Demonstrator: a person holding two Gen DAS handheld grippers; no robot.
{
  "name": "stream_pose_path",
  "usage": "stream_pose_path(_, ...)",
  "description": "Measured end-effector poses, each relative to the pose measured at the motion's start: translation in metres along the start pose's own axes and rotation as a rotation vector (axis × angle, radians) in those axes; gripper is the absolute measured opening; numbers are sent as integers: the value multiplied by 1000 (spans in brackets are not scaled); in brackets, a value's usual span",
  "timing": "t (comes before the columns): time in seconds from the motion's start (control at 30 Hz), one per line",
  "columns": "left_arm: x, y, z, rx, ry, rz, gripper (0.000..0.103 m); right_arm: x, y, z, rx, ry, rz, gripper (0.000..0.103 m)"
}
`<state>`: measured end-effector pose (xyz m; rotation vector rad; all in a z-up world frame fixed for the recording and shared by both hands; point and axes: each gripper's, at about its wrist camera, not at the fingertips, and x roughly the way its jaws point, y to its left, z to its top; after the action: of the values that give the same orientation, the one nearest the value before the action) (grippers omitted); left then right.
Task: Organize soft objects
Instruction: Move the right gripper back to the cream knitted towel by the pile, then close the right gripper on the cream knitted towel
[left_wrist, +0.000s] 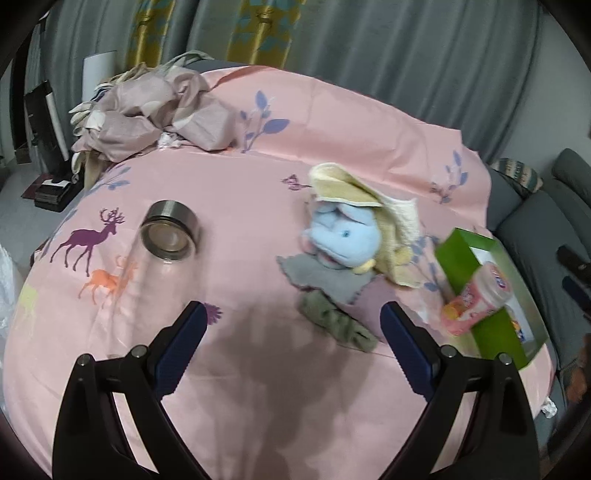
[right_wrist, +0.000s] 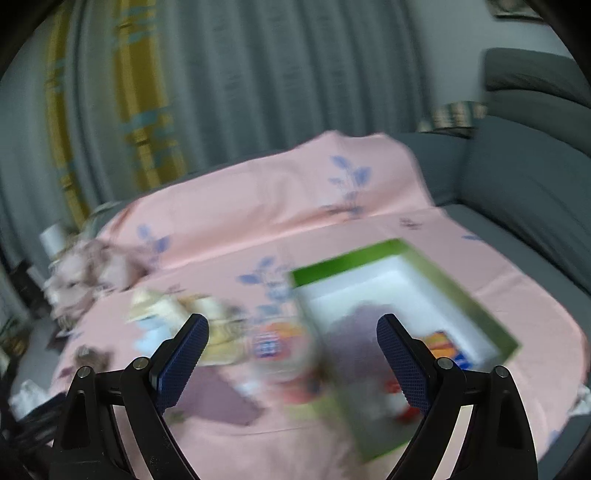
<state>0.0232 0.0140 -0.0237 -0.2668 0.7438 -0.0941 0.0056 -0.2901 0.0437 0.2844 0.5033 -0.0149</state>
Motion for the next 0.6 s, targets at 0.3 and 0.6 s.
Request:
stream_pose_path(0.3,-1,16,5,-26,-15,26,94,98,118,15,-75,291,238,93)
stream_pose_path(0.6,6,29,9,-67,21,46,94,209,163,20,-143,425,70,93)
